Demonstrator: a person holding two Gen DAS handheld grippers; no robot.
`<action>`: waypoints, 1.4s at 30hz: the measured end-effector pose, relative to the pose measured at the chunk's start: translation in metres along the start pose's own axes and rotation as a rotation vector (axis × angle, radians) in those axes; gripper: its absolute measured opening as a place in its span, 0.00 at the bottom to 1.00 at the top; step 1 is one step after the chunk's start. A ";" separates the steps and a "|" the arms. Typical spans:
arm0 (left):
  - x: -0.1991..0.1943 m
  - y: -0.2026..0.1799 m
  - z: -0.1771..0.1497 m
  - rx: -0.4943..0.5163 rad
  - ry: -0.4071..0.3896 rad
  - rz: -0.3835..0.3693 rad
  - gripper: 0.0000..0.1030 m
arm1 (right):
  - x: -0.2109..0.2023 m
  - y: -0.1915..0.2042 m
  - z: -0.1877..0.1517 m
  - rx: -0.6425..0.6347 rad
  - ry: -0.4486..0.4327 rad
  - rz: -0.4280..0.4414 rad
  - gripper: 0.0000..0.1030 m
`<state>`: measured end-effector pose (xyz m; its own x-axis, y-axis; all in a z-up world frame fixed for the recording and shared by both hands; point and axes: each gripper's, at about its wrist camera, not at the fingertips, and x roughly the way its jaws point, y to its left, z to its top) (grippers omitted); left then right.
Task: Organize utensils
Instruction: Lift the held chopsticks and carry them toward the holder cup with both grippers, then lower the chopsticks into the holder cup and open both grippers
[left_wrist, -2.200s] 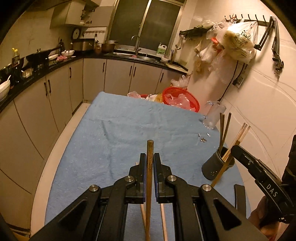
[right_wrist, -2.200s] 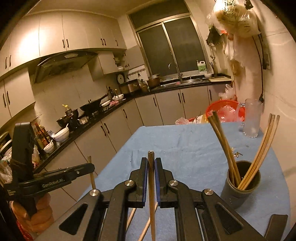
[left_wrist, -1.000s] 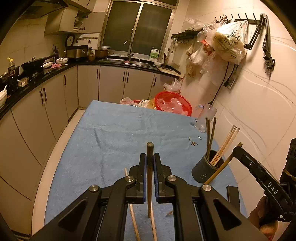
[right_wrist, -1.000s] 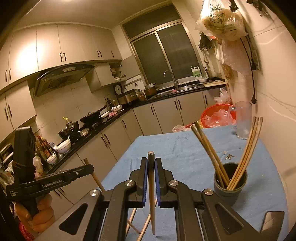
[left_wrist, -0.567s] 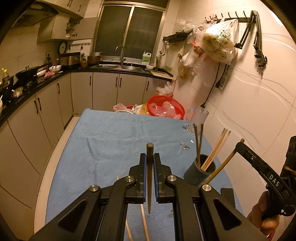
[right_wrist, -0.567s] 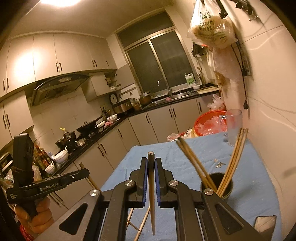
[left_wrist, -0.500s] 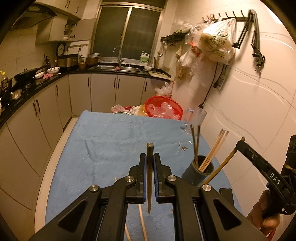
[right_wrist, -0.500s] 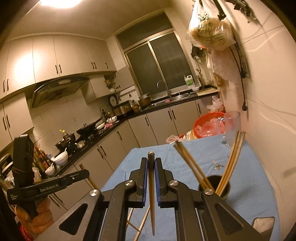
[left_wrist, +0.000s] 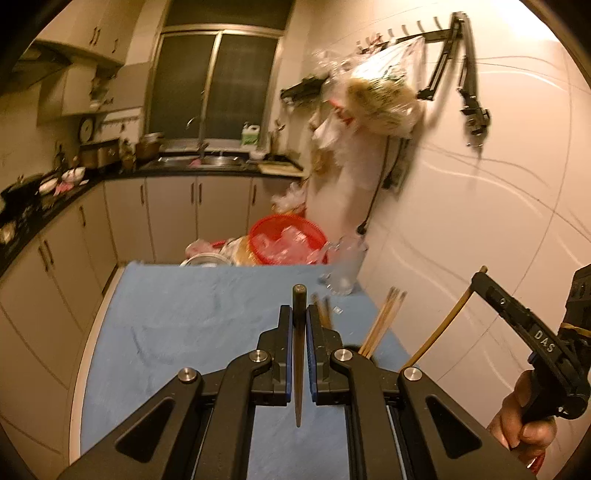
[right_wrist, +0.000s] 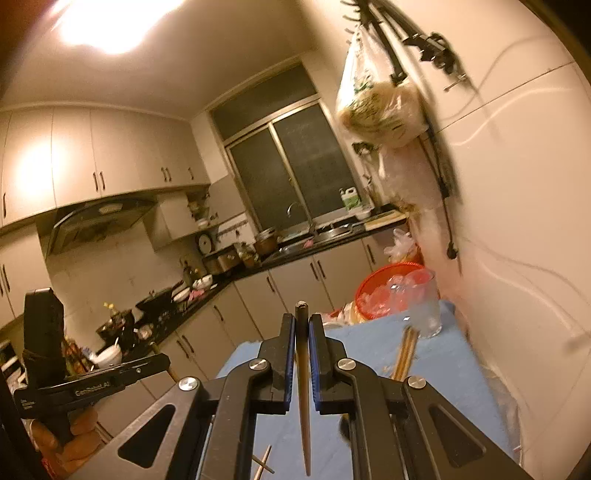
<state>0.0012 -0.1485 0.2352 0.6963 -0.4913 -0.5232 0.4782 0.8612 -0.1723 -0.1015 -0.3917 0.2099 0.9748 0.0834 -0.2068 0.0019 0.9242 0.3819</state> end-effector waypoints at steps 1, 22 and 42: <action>0.000 -0.006 0.006 0.007 -0.012 -0.011 0.07 | -0.002 -0.004 0.006 0.001 -0.013 -0.009 0.08; 0.098 -0.058 0.032 0.015 0.075 -0.090 0.07 | 0.056 -0.057 0.031 0.033 -0.008 -0.096 0.08; 0.138 -0.038 -0.012 -0.010 0.138 -0.049 0.07 | 0.106 -0.090 -0.038 0.104 0.185 -0.144 0.08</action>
<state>0.0726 -0.2474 0.1593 0.5916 -0.5108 -0.6238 0.5041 0.8382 -0.2082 -0.0072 -0.4524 0.1195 0.9056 0.0296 -0.4232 0.1698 0.8888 0.4257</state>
